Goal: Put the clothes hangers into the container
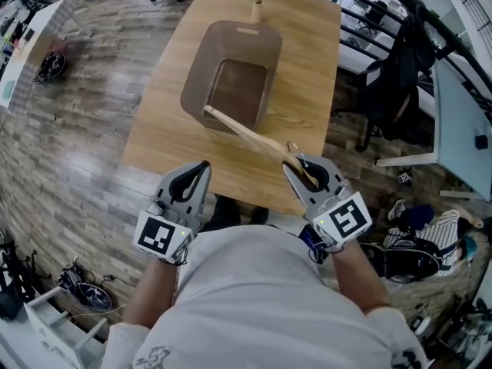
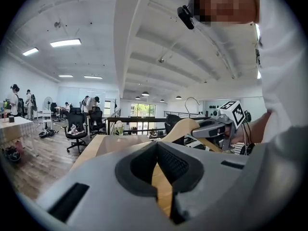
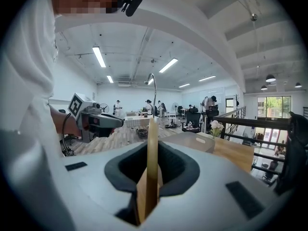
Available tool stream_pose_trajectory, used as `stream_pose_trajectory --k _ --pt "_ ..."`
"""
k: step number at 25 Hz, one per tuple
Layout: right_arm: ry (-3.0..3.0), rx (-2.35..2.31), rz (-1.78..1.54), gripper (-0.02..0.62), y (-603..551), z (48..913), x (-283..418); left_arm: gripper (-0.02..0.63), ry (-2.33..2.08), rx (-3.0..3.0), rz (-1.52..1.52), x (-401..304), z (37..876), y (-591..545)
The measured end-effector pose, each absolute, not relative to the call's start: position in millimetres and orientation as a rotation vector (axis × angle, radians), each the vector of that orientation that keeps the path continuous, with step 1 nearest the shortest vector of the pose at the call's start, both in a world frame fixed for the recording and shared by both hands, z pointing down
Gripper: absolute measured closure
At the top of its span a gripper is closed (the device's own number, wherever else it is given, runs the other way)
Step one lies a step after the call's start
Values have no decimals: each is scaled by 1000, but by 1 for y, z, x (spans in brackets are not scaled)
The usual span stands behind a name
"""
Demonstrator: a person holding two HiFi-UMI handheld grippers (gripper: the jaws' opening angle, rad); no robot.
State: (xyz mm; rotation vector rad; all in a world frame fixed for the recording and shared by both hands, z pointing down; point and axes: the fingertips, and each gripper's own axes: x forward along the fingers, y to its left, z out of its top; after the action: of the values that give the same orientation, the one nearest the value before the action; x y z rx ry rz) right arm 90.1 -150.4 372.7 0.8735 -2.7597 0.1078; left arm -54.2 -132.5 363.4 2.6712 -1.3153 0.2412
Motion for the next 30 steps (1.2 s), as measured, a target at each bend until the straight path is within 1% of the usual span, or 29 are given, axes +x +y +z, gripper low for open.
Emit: stream_pose_trajectory --k 11,30 --pt "-2671 840 42 535 -214 380 46 600 -1276 2655 241 -97 374 -191" --pt "-2370 629 -206 534 -282 427 -11 600 -1171 2633 259 -135 406 -250"
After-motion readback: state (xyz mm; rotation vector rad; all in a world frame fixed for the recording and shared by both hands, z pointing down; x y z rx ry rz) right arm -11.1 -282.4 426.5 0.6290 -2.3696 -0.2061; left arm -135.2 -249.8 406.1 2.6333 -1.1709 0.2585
